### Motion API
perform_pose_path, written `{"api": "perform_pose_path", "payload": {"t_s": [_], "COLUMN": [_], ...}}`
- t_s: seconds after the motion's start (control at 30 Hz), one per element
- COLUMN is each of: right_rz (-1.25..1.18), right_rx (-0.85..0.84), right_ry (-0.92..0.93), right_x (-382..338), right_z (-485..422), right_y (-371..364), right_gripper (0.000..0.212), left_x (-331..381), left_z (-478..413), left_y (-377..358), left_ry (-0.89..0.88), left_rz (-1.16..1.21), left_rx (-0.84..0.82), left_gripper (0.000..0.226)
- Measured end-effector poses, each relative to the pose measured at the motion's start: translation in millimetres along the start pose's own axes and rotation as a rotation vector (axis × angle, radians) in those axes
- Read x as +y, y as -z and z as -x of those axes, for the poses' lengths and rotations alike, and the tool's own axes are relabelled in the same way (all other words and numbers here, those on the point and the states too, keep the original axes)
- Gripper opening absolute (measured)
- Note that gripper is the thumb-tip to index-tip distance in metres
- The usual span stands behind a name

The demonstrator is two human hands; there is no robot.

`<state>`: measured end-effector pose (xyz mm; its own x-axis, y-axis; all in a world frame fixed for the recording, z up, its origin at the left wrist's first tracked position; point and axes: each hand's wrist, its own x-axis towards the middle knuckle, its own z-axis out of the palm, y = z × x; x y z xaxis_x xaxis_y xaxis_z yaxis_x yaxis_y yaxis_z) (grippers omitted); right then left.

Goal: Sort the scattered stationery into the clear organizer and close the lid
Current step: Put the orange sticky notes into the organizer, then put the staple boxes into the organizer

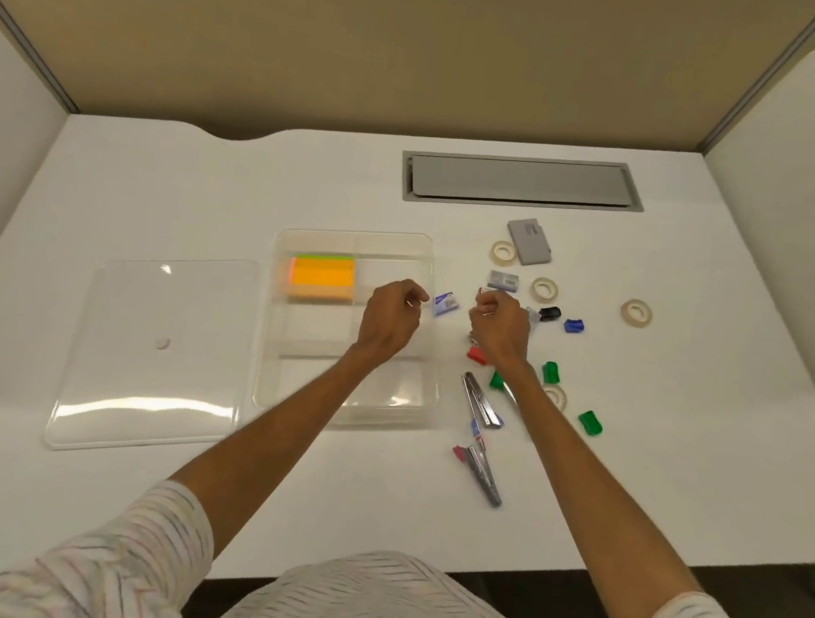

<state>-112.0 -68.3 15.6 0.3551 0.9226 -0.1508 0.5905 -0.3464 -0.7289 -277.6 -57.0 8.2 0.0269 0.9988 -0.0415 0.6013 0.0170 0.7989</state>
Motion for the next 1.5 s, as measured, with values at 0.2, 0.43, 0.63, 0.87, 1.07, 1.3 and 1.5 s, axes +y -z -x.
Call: {"api": "perform_pose_path", "payload": {"t_s": [0.2, 0.43, 0.63, 0.87, 1.07, 1.3, 1.5], "right_rz": [0.018, 0.026, 0.046, 0.055, 0.049, 0.078, 0.072], "right_rx": [0.003, -0.001, -0.026, -0.036, -0.061, -0.127, -0.181], "right_ry": [-0.068, -0.102, -0.137, -0.160, -0.140, -0.055, 0.007], "right_x": [33.6, 64.5, 87.8, 105.7, 106.3, 96.9, 91.5], "right_z": [-3.8, -6.3, -8.0, -15.7, -28.7, -40.7, -48.5], "right_y": [26.8, 49.6, 65.1, 78.6, 84.6, 79.1, 72.3], "right_gripper": [0.026, 0.027, 0.030, 0.032, 0.033, 0.037, 0.035], "left_x": [24.2, 43.4, 49.2, 53.8, 56.3, 52.9, 48.1], "left_z": [4.5, 11.8, 17.6, 16.9, 17.4, 21.3, 28.5], "left_y": [-32.5, -68.5, -90.9, -108.5, -117.8, -113.6, -108.3], "left_ry": [-0.053, -0.047, 0.020, 0.072, 0.118, 0.197, 0.260], "left_rz": [0.044, 0.008, -0.056, -0.113, -0.168, -0.217, -0.141], "left_rx": [-0.055, -0.166, -0.250, -0.265, -0.243, -0.211, -0.170], "left_gripper": [0.022, 0.027, 0.035, 0.037, 0.049, 0.059, 0.071]}}
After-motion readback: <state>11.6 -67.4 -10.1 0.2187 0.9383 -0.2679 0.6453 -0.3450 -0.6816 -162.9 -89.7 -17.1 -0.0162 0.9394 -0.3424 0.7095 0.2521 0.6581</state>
